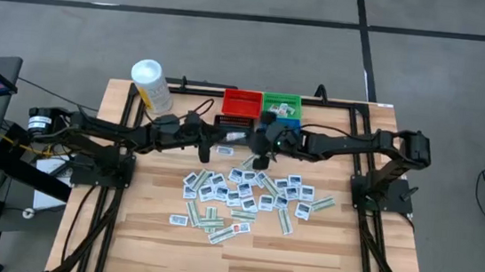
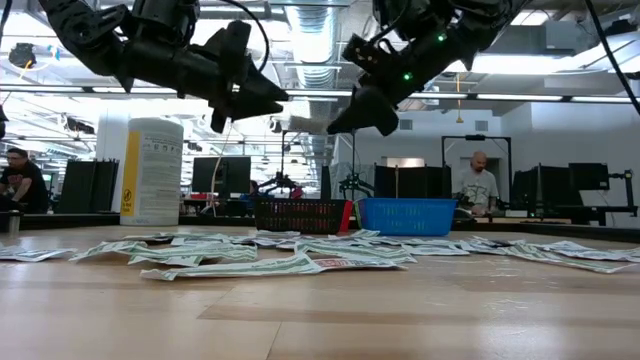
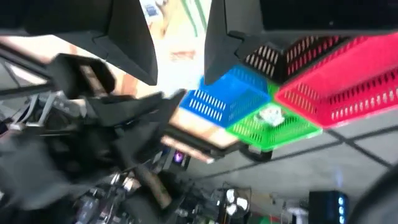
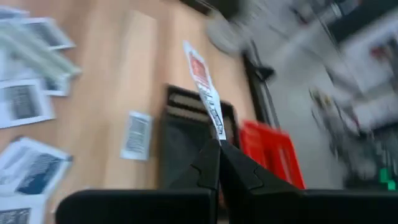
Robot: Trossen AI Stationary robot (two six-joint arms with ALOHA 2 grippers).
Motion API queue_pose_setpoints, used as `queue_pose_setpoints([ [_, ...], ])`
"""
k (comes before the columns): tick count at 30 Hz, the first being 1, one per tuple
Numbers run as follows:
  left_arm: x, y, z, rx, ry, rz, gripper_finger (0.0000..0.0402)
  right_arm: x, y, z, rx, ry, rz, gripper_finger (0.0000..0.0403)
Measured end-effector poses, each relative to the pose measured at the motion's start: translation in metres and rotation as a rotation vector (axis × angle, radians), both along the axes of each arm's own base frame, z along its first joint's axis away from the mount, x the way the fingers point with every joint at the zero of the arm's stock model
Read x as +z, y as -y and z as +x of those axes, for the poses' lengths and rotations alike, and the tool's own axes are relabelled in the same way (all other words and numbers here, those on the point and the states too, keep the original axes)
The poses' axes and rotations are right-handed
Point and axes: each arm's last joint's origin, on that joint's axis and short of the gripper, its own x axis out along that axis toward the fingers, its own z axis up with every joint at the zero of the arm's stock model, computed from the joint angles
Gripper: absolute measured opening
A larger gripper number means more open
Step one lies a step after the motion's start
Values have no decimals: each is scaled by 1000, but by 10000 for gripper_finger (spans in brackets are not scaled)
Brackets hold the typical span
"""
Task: Pick & Place First Aid Supplies
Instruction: Put the ointment pack into the green basket
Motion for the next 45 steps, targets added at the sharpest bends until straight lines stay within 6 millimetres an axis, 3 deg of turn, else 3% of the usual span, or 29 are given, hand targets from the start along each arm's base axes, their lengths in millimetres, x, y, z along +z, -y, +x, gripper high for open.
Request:
queue_pose_setpoints([
  [8, 10, 1, -5, 0, 37, 7, 126, 15, 48, -33, -315, -1, 96, 0],
  [15, 10, 1, -5, 0, 39, 3, 125, 9, 99, -60, -387, -66, 209, 0],
  [21, 10, 0, -6, 4, 38, 3, 122, 5, 126, -81, -450, -101, 262, 0],
  [35, 10, -7, -7, 35, 41, -4, 122, 4, 139, -90, -467, -83, 302, 3],
  [45, 10, -9, -8, 41, 40, -4, 124, 4, 139, -91, -476, -82, 302, 81],
])
